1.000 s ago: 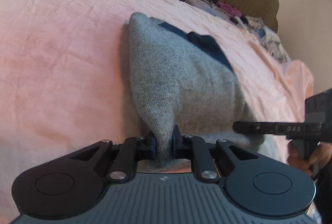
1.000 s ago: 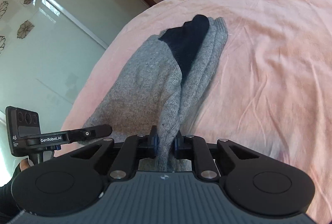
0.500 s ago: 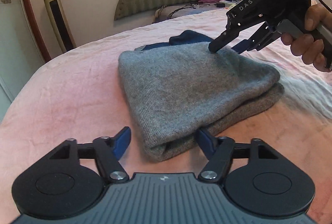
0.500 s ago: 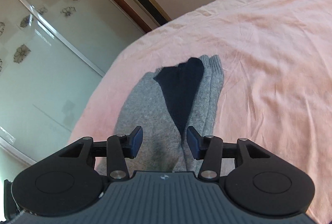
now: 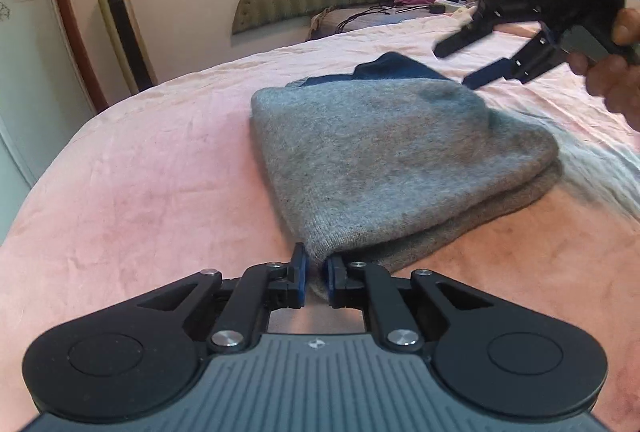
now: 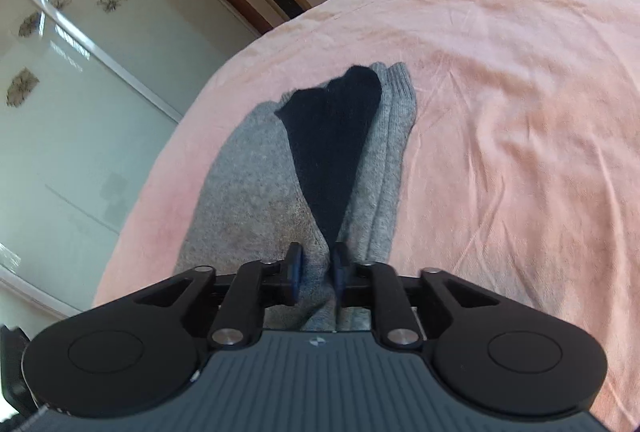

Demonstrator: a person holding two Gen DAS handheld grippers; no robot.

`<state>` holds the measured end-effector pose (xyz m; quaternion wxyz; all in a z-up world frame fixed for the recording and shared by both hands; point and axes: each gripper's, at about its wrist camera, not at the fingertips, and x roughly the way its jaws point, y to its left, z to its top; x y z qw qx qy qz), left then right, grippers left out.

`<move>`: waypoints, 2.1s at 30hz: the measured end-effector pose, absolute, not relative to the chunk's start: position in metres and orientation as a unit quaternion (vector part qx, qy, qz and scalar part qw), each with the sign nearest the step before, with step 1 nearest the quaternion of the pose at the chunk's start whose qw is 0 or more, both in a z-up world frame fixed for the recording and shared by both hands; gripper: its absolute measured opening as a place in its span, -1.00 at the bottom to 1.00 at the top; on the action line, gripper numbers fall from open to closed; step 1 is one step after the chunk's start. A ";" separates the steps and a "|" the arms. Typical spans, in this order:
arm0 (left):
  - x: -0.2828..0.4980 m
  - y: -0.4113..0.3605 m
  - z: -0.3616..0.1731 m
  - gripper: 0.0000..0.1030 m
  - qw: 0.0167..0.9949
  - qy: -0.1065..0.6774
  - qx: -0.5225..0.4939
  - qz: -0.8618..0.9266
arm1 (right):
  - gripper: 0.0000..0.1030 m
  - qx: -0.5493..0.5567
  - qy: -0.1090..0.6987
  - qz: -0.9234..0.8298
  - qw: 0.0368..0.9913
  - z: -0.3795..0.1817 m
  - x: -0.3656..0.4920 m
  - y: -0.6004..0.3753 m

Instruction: Fold small clothes

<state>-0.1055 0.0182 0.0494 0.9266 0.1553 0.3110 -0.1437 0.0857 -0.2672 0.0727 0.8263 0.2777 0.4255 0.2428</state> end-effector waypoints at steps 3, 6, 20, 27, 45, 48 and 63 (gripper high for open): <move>-0.114 0.017 0.062 -0.74 0.932 0.290 0.142 -0.168 | 0.32 0.294 0.386 0.220 0.846 0.090 0.104 -0.284; -0.110 0.015 0.069 -0.70 0.936 0.283 0.116 -0.174 | 0.11 0.301 0.404 0.197 0.841 0.083 0.141 -0.285; -0.120 0.044 0.067 -0.51 0.912 0.317 0.138 -0.223 | -0.04 0.225 0.416 0.147 0.869 0.077 0.157 -0.258; -0.083 0.024 0.089 0.45 0.934 0.253 0.029 -0.251 | 0.43 0.247 0.369 0.226 0.867 0.107 0.121 -0.225; -0.069 0.012 0.040 0.40 0.915 0.344 0.052 -0.206 | 0.47 0.244 0.410 0.254 0.841 0.074 0.083 -0.206; -0.077 0.018 0.054 0.34 0.918 0.340 0.029 -0.204 | 0.20 0.274 0.397 0.247 0.841 0.066 0.078 -0.220; -0.076 0.013 0.042 0.36 0.909 0.361 0.037 -0.205 | 0.72 0.314 0.397 0.273 0.818 0.077 0.017 -0.244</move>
